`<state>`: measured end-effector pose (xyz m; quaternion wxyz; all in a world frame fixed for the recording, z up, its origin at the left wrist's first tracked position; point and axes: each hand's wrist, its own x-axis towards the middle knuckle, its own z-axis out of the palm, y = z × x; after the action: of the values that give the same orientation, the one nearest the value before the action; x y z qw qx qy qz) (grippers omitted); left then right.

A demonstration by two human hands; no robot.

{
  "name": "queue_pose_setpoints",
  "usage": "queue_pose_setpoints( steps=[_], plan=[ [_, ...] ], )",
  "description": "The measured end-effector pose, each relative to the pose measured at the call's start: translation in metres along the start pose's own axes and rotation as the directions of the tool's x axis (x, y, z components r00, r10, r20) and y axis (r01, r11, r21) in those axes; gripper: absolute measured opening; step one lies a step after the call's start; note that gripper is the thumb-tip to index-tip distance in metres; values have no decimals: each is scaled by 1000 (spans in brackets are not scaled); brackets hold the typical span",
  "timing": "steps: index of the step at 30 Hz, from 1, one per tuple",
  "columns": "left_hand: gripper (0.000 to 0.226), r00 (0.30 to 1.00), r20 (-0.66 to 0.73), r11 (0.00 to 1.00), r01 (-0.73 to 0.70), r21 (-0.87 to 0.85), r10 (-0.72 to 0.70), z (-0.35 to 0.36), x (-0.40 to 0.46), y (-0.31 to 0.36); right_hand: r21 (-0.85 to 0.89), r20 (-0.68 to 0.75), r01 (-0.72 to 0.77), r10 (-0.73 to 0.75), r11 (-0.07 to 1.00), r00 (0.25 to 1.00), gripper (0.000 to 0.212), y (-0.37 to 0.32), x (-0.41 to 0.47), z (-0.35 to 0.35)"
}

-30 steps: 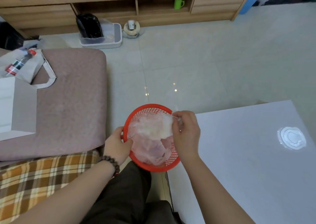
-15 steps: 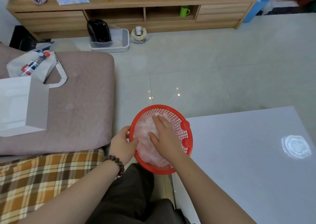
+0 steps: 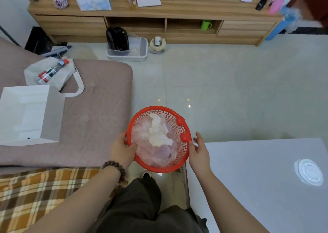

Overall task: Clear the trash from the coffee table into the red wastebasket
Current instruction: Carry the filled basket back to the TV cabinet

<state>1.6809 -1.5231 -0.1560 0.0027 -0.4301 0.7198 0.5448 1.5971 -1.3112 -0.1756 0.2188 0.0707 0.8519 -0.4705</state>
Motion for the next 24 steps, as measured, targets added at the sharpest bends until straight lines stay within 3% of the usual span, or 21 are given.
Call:
queue_pose_setpoints(
  steps=[3,13,24],
  plan=[
    [16,999,21,997,32,-63,-31,-8,17,5,29,45,24,-25,999,999,46,-16,10,15],
    [15,1000,-18,998,-25,-52,24,-15,65,32,-74,-46,125,-128,989,991,46,-57,55,30],
    [8,999,26,997,-40,-68,42,-5,131,89,-30,-84,120,-122,992,989,45,-99,118,27]
  ],
)
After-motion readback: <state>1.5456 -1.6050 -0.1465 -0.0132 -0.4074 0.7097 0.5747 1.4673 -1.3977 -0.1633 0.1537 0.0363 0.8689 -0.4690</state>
